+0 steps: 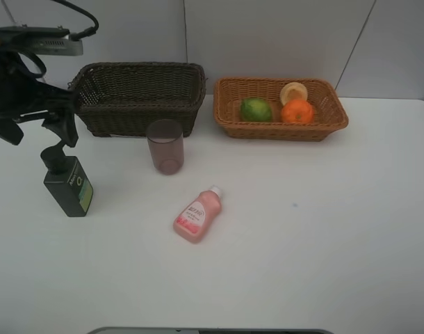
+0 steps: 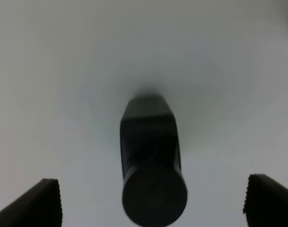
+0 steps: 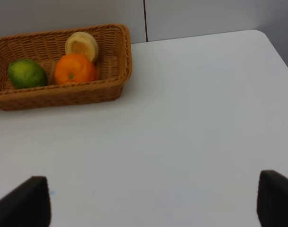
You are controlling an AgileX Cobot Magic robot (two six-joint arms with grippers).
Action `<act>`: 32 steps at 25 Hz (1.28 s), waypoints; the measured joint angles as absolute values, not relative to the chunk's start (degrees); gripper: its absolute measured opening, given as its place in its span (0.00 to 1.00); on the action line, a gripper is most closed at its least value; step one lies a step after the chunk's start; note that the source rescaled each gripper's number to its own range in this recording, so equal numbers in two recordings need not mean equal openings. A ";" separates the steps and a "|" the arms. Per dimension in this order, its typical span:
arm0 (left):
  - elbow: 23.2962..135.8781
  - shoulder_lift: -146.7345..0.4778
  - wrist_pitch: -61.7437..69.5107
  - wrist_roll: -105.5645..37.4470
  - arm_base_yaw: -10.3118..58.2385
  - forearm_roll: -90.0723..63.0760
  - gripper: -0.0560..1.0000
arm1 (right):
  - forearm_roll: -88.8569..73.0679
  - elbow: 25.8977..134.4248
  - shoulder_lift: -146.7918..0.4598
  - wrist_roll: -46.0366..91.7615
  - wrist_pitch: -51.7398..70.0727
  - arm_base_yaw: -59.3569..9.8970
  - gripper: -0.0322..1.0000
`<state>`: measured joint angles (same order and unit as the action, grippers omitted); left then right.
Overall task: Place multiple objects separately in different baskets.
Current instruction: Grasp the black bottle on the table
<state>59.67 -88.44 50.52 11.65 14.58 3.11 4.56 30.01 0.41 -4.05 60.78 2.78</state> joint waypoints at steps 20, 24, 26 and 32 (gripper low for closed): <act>52.87 -95.72 37.91 16.54 15.32 5.33 0.99 | 4.56 30.01 0.41 -4.05 60.78 2.78 0.90; 52.41 -97.78 36.13 16.54 15.32 5.33 0.99 | 4.56 30.01 0.41 -4.05 60.78 2.78 0.90; 52.29 -98.89 35.74 16.54 15.32 5.33 0.99 | 4.56 30.01 0.41 -4.05 60.78 2.78 0.90; 52.29 -99.26 34.88 16.54 15.32 5.33 0.97 | 4.56 30.01 0.41 -4.05 60.78 2.78 0.90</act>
